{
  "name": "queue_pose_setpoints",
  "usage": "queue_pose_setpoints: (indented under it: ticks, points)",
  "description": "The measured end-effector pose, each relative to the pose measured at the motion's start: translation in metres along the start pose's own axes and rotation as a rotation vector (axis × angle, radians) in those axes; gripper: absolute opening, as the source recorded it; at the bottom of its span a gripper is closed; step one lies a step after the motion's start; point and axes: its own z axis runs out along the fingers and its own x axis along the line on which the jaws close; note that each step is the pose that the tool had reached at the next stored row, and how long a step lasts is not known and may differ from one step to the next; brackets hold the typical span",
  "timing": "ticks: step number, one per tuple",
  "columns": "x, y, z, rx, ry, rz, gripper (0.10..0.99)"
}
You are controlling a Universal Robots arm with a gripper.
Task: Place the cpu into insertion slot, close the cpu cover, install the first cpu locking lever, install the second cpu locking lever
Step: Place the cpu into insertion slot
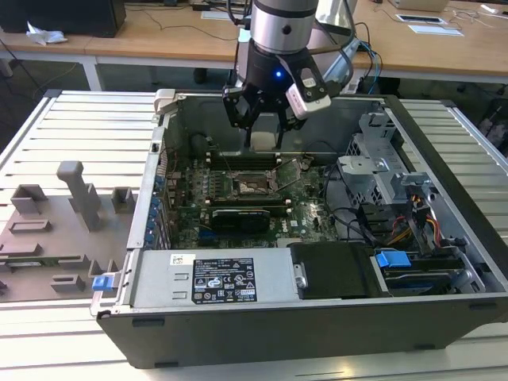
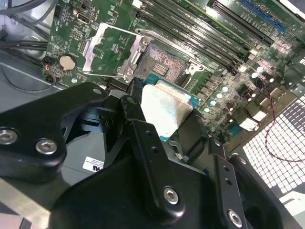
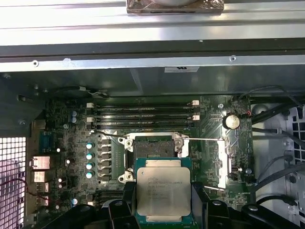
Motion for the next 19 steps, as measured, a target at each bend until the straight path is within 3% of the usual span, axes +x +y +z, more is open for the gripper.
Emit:
queue_pose_setpoints:
  ticks: [19]
  points:
    - [-0.0003, -0.0015, 0.0162, 0.0, 0.0, 0.0, 0.541]
